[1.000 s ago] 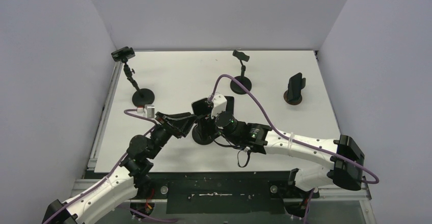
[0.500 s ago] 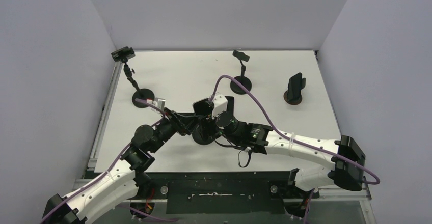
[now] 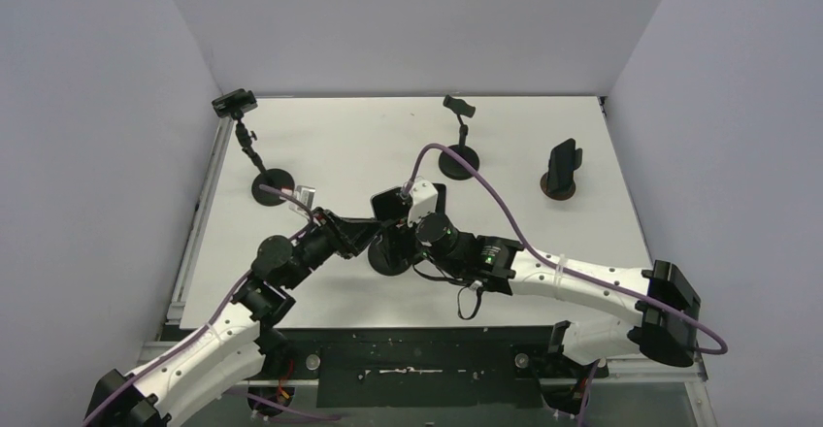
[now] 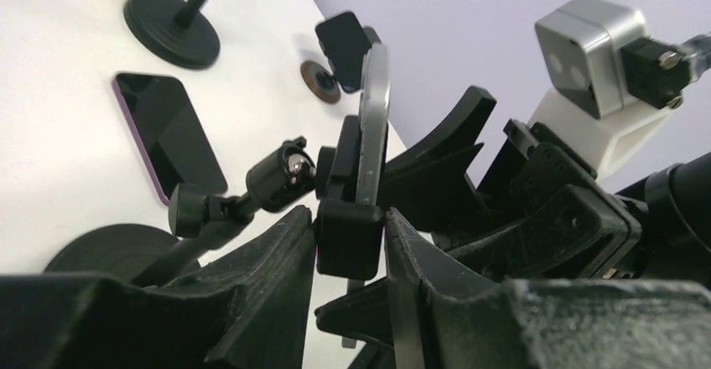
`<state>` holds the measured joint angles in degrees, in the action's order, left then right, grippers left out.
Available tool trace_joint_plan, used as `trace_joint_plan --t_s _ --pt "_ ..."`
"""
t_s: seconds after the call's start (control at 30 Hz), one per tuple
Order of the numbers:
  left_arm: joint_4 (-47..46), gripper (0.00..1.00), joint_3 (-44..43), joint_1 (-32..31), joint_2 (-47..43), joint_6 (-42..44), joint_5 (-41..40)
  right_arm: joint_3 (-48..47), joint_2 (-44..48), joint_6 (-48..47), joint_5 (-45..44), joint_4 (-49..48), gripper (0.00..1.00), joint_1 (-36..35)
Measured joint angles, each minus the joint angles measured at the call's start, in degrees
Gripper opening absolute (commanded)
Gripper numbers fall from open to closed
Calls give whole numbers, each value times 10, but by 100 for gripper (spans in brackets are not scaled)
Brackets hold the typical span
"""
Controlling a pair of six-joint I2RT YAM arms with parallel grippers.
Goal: Remove the phone from the phone stand
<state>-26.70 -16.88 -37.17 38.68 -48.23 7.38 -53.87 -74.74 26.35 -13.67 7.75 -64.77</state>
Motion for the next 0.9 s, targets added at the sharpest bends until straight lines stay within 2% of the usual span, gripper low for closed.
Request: trace_joint_plan --t_s 0.23,0.53,0.7,0.77,0.8,0.87,0.9 --pt "-70 31 16 28 46 -34 57 4 4 -1 3 -2 28 6" --pt "-105 34 16 39 72 -50 85 5 5 0 2 -2 29 7" --pt "-114 34 16 39 85 -53 99 5 5 0 3 -2 26 7" --pt "-113 28 16 39 87 -50 103 5 5 0 3 -2 24 7" --pt "-111 22 16 39 86 -47 103 5 5 0 3 -2 23 7" --pt "-106 4 14 39 82 -35 104 5 5 0 3 -3 19 7" --pt "-101 0 14 39 78 -29 104 5 5 0 4 -3 16 7"
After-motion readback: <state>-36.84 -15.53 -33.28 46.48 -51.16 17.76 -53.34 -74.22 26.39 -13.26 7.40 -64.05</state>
